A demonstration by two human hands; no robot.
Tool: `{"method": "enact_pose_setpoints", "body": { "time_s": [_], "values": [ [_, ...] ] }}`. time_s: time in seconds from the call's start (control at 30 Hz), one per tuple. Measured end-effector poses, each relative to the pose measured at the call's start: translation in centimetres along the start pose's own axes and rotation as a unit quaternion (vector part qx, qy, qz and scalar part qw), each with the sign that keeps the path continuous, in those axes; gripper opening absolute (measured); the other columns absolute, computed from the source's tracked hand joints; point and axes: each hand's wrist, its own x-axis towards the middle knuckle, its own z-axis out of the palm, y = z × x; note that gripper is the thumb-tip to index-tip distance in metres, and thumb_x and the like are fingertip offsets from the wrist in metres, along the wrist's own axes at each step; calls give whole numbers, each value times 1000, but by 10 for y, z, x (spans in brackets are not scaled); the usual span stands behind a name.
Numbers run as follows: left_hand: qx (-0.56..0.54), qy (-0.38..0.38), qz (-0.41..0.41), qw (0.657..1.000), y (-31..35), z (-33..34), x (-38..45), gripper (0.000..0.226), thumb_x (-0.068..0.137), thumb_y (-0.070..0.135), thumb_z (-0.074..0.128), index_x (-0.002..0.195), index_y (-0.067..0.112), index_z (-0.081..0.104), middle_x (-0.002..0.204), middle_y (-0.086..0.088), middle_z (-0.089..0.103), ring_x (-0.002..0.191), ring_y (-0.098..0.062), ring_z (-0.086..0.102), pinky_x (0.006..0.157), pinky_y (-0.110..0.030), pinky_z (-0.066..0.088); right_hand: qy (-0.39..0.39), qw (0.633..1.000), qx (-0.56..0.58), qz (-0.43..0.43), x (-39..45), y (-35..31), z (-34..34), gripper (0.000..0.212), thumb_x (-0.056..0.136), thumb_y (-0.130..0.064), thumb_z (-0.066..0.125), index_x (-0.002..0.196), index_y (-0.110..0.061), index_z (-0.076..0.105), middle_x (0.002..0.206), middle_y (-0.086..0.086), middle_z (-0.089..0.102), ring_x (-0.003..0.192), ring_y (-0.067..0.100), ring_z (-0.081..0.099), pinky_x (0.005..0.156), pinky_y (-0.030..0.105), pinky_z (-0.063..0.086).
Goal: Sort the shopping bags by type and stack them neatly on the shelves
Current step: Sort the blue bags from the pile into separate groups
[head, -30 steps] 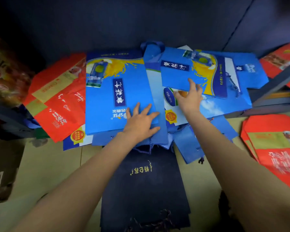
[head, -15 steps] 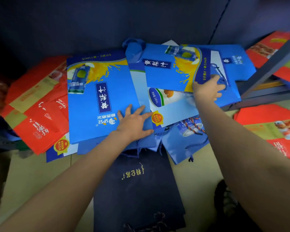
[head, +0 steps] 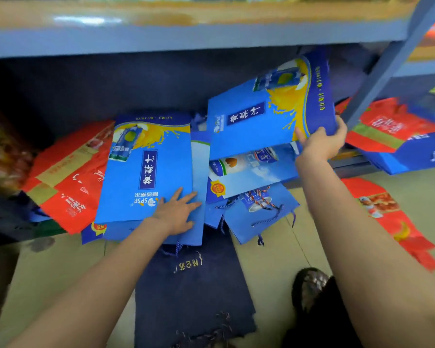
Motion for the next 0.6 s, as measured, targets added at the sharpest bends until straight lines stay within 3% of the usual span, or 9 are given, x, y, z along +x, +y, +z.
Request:
{"method": "enact_pose_setpoints", "body": {
  "time_s": [0.1, 0.17, 0.23, 0.3, 0.4, 0.47, 0.6],
  "values": [
    [-27, 7, -18, 999, 5, 1, -10, 64, 97, 35, 43, 150, 29, 9, 158, 5, -7, 146, -23, -1, 112, -52, 21, 27, 996, -66, -57, 9, -38, -27, 45, 90, 5, 34, 127, -15, 50, 112, -3, 46, 74, 11, 58, 47, 23, 52],
    [-58, 69, -32, 995, 5, -1, -20, 64, 96, 34, 45, 150, 28, 11, 158, 2, -2, 145, -23, 8, 111, -50, 21, 44, 987, -139, -69, 8, -52, -41, 46, 90, 2, 32, 127, -19, 49, 106, -6, 48, 54, 4, 52, 51, 22, 51],
    [-110, 175, -47, 977, 1, -3, -31, 61, 95, 30, 46, 149, 23, 18, 157, -2, 8, 141, -26, 19, 110, -48, 25, 45, 978, -186, -78, 7, -58, -49, 48, 89, 2, 31, 129, -19, 48, 109, -4, 52, 64, 10, 53, 61, 23, 47],
    [-186, 282, -58, 939, -6, -3, -40, 56, 94, 25, 49, 145, 18, 28, 154, -5, 21, 136, -29, 29, 106, -46, 30, 20, 968, -240, -75, 2, -55, -49, 47, 88, 2, 33, 130, -15, 48, 113, 0, 53, 89, 17, 51, 75, 22, 38],
    [-261, 389, -84, 879, -18, -1, -49, 52, 91, 19, 53, 139, 9, 38, 146, -10, 34, 129, -33, 37, 100, -47, 33, -62, 949, -301, -69, -15, -33, -36, 44, 86, 2, 34, 123, -13, 52, 107, 3, 52, 94, 19, 48, 77, 27, 39],
    [-270, 378, -105, 879, -29, 5, -56, 52, 92, 23, 53, 140, 11, 38, 145, -8, 35, 129, -34, 35, 101, -47, 32, -126, 938, -320, -46, -33, -10, -22, 44, 85, 2, 32, 116, -18, 55, 102, 2, 49, 83, 20, 47, 65, 29, 38],
    [-237, 216, -135, 938, -79, 30, -65, 67, 83, 59, 40, 144, 34, 29, 155, 4, 20, 143, -29, 11, 115, -45, 16, -226, 935, -272, 28, -72, 29, 27, 39, 85, 4, 30, 103, -26, 46, 101, 8, 47, 59, 14, 41, 43, 24, 35]
  ]
}}
